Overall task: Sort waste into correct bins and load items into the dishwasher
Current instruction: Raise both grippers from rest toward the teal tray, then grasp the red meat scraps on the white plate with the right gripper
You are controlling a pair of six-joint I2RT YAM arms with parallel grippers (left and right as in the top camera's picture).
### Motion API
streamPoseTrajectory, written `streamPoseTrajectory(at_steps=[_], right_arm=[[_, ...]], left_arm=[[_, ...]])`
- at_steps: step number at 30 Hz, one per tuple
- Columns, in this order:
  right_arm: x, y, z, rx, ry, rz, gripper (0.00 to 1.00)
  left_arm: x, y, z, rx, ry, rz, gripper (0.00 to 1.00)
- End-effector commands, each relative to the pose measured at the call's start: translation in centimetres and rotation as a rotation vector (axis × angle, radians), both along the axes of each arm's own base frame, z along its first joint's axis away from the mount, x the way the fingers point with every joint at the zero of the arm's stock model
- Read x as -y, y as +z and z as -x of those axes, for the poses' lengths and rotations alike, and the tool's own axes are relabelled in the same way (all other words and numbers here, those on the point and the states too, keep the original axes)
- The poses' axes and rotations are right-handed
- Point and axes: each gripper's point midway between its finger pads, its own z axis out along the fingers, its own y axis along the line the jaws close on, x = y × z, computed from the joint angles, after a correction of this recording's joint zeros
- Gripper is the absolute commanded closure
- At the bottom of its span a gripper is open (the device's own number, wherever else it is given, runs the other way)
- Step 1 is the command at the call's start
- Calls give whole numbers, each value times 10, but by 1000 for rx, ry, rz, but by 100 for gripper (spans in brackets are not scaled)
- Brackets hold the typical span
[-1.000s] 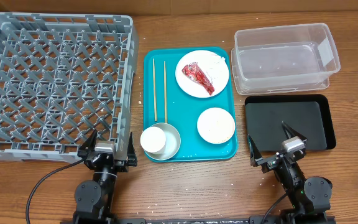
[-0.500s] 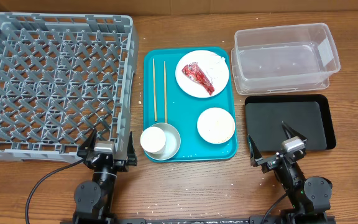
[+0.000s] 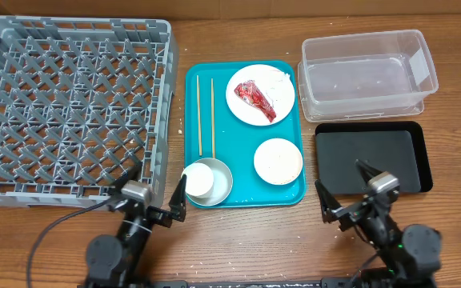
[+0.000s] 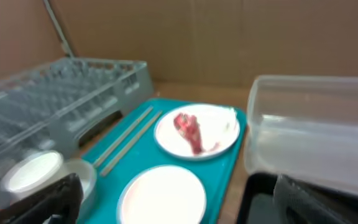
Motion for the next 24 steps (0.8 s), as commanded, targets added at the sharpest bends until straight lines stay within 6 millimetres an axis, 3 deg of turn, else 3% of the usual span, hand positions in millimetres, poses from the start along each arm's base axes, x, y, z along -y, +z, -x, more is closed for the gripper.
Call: streamPoseTrajectory(at_steps=[1,4,11,13,16,19,24], right_arm=[[-2,53,4,-48,8,-54,0],[-4,91,-7,-186,10,-41,0],[-10,137,-44,-466,12,-16,0],[-25,150,-49,-595,63,-113,0],[-45,165,-63,-616,185,-162,0],[-53,157,-86,-660,204,-189,0],[-50,98,-129,-839,95,-144,0]], left_arm=[[-8,52,5,-13,43,28,0],[-4,65,-3,-223,28,9,0],[10,123,-29,-475,-27,-10,0],[14,142,-38,-515,-49,-14,0],[32,153,-41,-570,-146,27,0],[53,156,-43,-589,-274,67,0],[65,156,-50,-597,-347,92,0]])
